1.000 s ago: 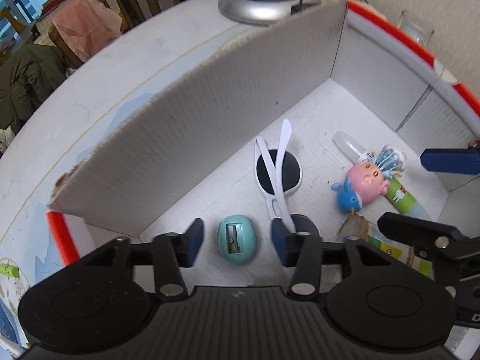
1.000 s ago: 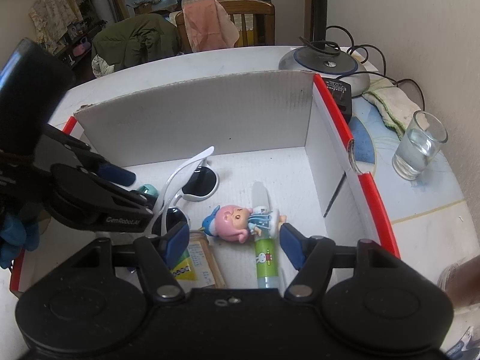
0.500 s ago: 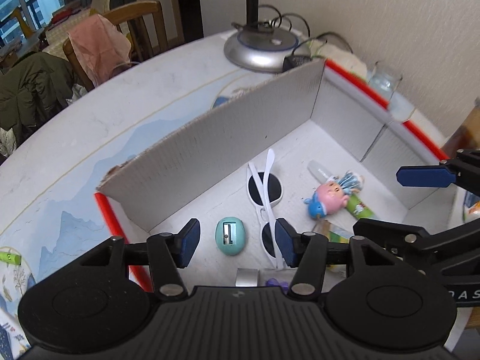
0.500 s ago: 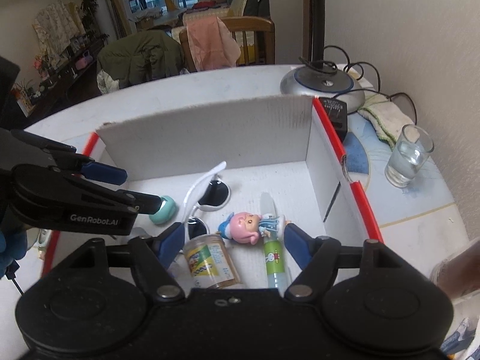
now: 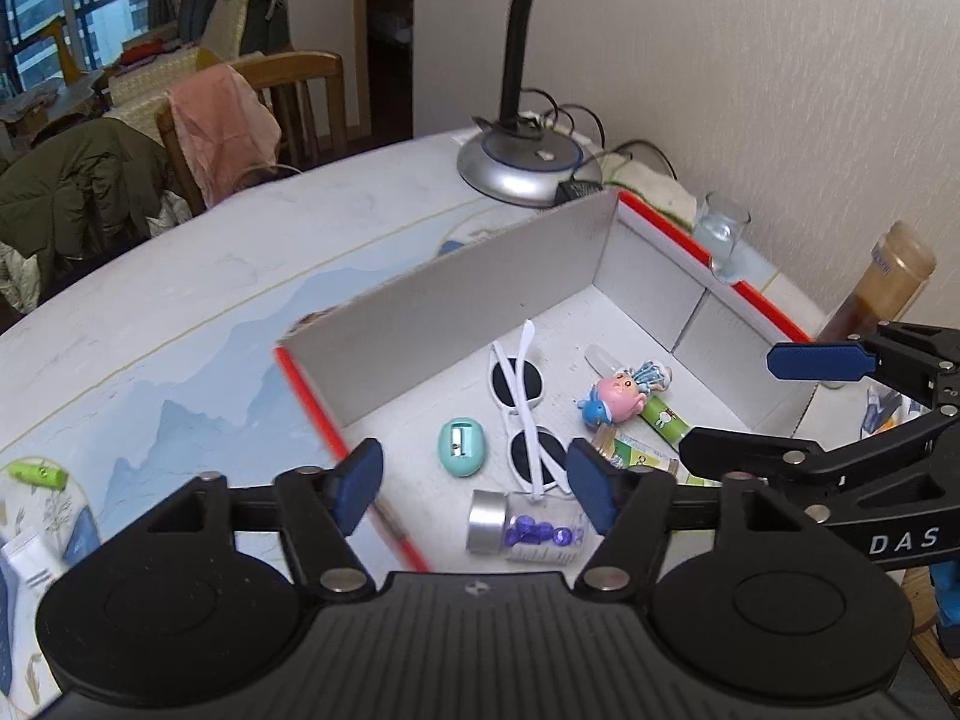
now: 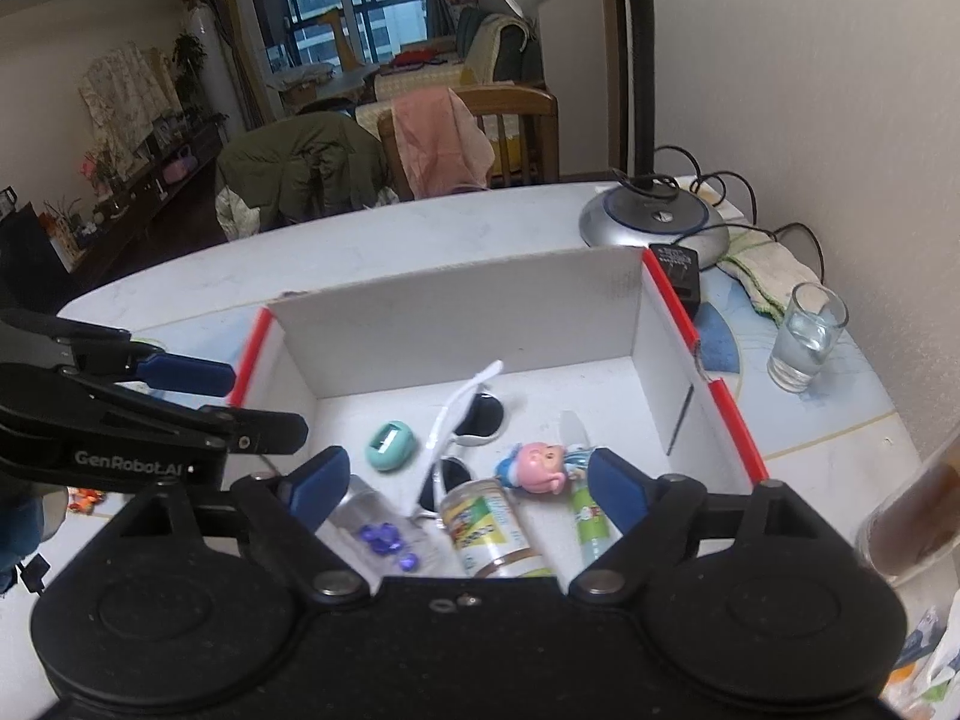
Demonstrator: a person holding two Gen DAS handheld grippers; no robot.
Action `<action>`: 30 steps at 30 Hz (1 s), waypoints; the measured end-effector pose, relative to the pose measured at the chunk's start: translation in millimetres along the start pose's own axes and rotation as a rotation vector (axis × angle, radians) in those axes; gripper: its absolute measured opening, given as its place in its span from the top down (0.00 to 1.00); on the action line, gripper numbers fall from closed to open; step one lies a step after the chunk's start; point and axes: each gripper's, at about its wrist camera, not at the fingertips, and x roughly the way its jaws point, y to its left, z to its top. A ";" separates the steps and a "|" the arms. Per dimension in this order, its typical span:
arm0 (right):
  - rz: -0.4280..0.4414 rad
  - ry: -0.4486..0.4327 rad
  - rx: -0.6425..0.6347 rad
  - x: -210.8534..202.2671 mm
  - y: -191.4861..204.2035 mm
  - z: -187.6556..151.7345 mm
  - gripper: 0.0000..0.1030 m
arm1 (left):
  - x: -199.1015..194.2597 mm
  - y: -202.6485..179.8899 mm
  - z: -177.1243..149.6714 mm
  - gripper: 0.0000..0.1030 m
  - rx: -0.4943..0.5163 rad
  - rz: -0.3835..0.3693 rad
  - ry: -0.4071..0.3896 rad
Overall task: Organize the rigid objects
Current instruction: 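Withdraw both tools from the box back over the table items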
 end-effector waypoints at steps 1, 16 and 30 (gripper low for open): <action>0.006 -0.007 -0.001 -3.1 3.4 -0.4 0.14 | -4.8 2.7 -2.7 0.34 -0.005 0.001 -0.006; 0.046 -0.081 0.000 -44.6 65.4 -18.2 0.02 | -84.0 50.4 -58.9 0.19 -0.091 0.036 -0.133; 0.083 -0.107 0.041 -57.5 132.0 -35.7 0.01 | -139.9 110.5 -114.1 0.01 -0.166 0.028 -0.179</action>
